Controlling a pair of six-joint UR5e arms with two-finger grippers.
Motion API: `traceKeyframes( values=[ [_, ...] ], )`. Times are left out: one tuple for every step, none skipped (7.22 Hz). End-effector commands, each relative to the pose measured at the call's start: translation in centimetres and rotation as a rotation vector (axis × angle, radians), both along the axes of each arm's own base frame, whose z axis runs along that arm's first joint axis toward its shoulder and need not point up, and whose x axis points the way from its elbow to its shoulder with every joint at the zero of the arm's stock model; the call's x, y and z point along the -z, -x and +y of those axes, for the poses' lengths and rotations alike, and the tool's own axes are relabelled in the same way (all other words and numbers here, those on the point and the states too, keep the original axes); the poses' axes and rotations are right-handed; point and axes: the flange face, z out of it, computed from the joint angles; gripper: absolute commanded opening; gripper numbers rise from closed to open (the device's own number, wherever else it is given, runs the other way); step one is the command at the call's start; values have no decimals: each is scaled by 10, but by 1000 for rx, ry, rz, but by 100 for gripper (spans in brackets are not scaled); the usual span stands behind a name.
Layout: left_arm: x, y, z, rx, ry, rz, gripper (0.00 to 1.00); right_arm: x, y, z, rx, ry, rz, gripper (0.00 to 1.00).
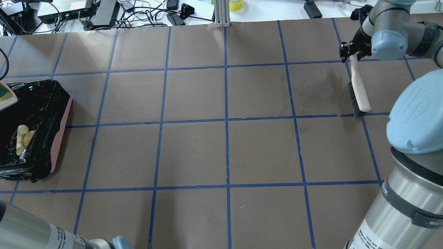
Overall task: Sweep and dump trash into bin
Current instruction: 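Tip the dustpan over the black bin with the left gripper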
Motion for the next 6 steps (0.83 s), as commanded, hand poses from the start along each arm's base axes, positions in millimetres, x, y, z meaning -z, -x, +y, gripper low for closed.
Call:
traceKeyframes(
  values=[
    [-12, 9, 1, 48, 15, -123, 0, -17, -2, 2, 2, 20, -6, 59],
    [-14, 15, 0, 67, 1, -147, 0, -26, -2, 4, 3, 21, -1, 59],
    [-31, 45, -5, 129, 3, -214, 0, -31, -1, 6, 8, 18, -2, 61],
    [-35, 88, -18, 182, 25, -300, 0, -60, -5, 14, 10, 7, -8, 61],
    [-32, 93, -15, 173, 18, -360, 0, -81, -13, 28, 3, -45, -25, 61],
    [-36, 98, -8, 182, 3, -391, 0, -105, -25, 41, -6, -75, -36, 61]
  ],
)
